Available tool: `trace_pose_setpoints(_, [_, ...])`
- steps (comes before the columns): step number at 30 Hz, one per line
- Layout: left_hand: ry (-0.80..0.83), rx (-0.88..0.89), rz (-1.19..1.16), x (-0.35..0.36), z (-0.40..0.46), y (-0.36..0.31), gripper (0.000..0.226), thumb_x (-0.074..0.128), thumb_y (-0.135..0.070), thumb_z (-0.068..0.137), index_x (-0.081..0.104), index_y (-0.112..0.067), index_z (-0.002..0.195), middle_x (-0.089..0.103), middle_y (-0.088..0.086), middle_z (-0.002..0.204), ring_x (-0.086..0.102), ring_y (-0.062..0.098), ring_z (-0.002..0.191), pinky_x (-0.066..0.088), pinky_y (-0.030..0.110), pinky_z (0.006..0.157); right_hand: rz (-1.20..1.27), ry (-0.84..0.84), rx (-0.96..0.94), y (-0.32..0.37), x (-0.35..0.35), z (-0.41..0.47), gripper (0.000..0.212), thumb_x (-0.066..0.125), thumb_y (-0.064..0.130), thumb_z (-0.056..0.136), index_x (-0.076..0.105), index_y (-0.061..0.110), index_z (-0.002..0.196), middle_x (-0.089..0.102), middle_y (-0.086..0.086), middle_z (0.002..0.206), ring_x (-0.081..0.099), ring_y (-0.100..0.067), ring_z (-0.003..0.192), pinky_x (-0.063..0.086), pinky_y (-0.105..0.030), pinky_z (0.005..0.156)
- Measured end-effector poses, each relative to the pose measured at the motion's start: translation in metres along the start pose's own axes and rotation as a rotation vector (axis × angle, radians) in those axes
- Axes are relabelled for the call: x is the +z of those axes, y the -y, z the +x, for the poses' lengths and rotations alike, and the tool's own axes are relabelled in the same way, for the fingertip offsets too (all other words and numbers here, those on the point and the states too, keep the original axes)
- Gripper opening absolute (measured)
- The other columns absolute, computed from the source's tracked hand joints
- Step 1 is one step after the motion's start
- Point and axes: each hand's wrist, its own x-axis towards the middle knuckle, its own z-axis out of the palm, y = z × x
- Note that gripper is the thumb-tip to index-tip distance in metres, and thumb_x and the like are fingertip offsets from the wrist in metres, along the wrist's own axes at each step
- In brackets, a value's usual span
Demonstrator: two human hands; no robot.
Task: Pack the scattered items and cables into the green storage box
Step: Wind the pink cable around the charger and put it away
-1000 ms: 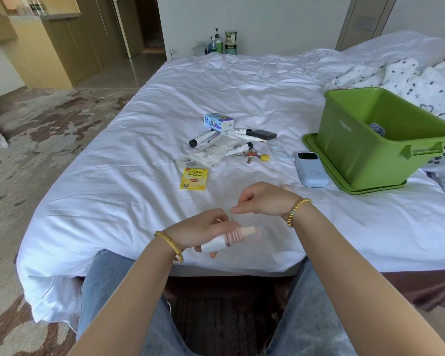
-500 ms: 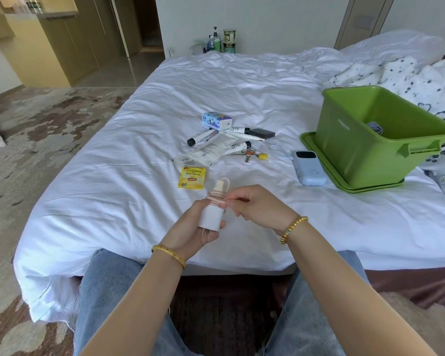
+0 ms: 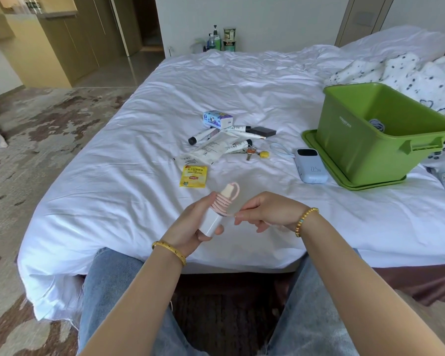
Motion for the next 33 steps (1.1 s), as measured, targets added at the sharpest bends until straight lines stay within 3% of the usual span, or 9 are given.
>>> trace_pose_setpoints(3, [0.061, -0.019, 0.088, -0.002, 0.000, -0.003, 0.036, 0.045, -0.051, 0.090, 0.070, -0.027, 0.079, 0.056, -0.003, 0.063, 0.050, 0.016, 0.040, 0.019, 0.013, 0.033, -0.010, -0.029, -0.008, -0.004, -0.005, 0.001, 0.013, 0.066, 0.026, 0.084, 0.071, 0.021, 0.074, 0.047, 0.007, 0.056, 0.042, -0.004, 0.052, 0.045, -0.013, 0.057])
trace_pose_setpoints(8, [0.193, -0.072, 0.453, -0.001, -0.002, -0.011, 0.039, 0.052, -0.055, 0.079, 0.059, -0.018, 0.087, 0.066, 0.002, 0.065, 0.055, 0.015, 0.040, 0.023, 0.011, 0.036, -0.148, -0.111, -0.046, 0.005, -0.006, 0.006, 0.018, 0.065, 0.013, 0.082, 0.060, 0.019, 0.066, 0.051, 0.008, 0.059, 0.043, -0.005, 0.055, 0.037, -0.014, 0.053])
trace_pose_setpoints(13, [0.301, -0.106, 0.888, 0.006, 0.000, -0.013, 0.029, 0.046, -0.051, 0.090, 0.063, -0.032, 0.104, 0.064, -0.018, 0.073, 0.059, 0.005, 0.054, 0.033, 0.014, 0.037, -0.053, -0.214, -0.132, 0.016, 0.002, 0.008, 0.011, 0.068, 0.013, 0.082, 0.061, 0.013, 0.074, 0.053, 0.005, 0.061, 0.045, -0.004, 0.053, 0.037, -0.006, 0.044])
trace_pose_setpoints(16, [0.142, -0.094, 0.894, 0.009, 0.004, -0.012, 0.026, 0.047, -0.050, 0.090, 0.062, -0.029, 0.091, 0.061, -0.005, 0.081, 0.061, 0.012, 0.054, 0.031, 0.012, 0.033, -0.070, -0.260, -0.193, 0.022, 0.008, 0.008, 0.003, 0.062, 0.006, 0.085, 0.063, 0.006, 0.083, 0.055, 0.004, 0.063, 0.050, -0.004, 0.056, 0.041, -0.011, 0.055])
trace_pose_setpoints(21, [-0.137, 0.002, 0.680, 0.007, 0.007, -0.009, 0.025, 0.051, -0.046, 0.090, 0.061, -0.024, 0.086, 0.058, 0.002, 0.080, 0.059, 0.019, 0.061, 0.031, 0.009, 0.030, -0.073, -0.278, -0.201, 0.026, 0.007, 0.004, 0.011, 0.055, 0.001, 0.087, 0.063, 0.005, 0.093, 0.061, 0.003, 0.069, 0.054, -0.008, 0.065, 0.045, -0.028, 0.071])
trace_pose_setpoints(23, [-0.201, 0.041, 0.614, 0.006, 0.008, -0.006, 0.020, 0.053, -0.042, 0.090, 0.059, -0.025, 0.082, 0.060, -0.002, 0.078, 0.060, 0.014, 0.061, 0.033, 0.009, 0.031, -0.123, -0.269, -0.184, 0.025, 0.005, 0.003, 0.012, 0.057, 0.004, 0.087, 0.063, 0.005, 0.097, 0.064, -0.001, 0.080, 0.056, -0.010, 0.073, 0.046, -0.029, 0.078])
trace_pose_setpoints(26, [-0.298, 0.110, 0.572, 0.006, 0.012, 0.003, 0.019, 0.057, -0.042, 0.087, 0.059, -0.025, 0.081, 0.061, 0.001, 0.080, 0.058, 0.012, 0.065, 0.048, 0.017, 0.041, -0.384, -0.294, -0.153, 0.021, 0.007, 0.004, 0.018, 0.054, 0.012, 0.090, 0.063, 0.008, 0.105, 0.064, -0.008, 0.106, 0.058, -0.018, 0.095, 0.045, -0.029, 0.085])
trace_pose_setpoints(30, [-0.426, 0.209, 0.602, 0.009, 0.015, 0.016, 0.017, 0.057, -0.045, 0.085, 0.054, -0.031, 0.077, 0.058, -0.008, 0.078, 0.056, 0.006, 0.063, 0.059, 0.035, 0.057, -0.851, -0.582, -0.135, 0.015, 0.018, 0.003, 0.022, 0.047, 0.011, 0.090, 0.065, 0.016, 0.103, 0.053, -0.007, 0.111, 0.046, -0.028, 0.108, 0.035, -0.034, 0.084])
trace_pose_setpoints(33, [-0.445, 0.264, 0.539, 0.015, 0.014, 0.015, 0.017, 0.056, -0.042, 0.088, 0.050, -0.033, 0.074, 0.057, -0.010, 0.079, 0.055, 0.000, 0.064, 0.058, 0.030, 0.055, -0.932, -0.795, -0.170, 0.010, 0.024, 0.001, 0.021, 0.046, 0.017, 0.092, 0.066, 0.017, 0.100, 0.054, -0.007, 0.103, 0.049, -0.028, 0.100, 0.028, -0.030, 0.071])
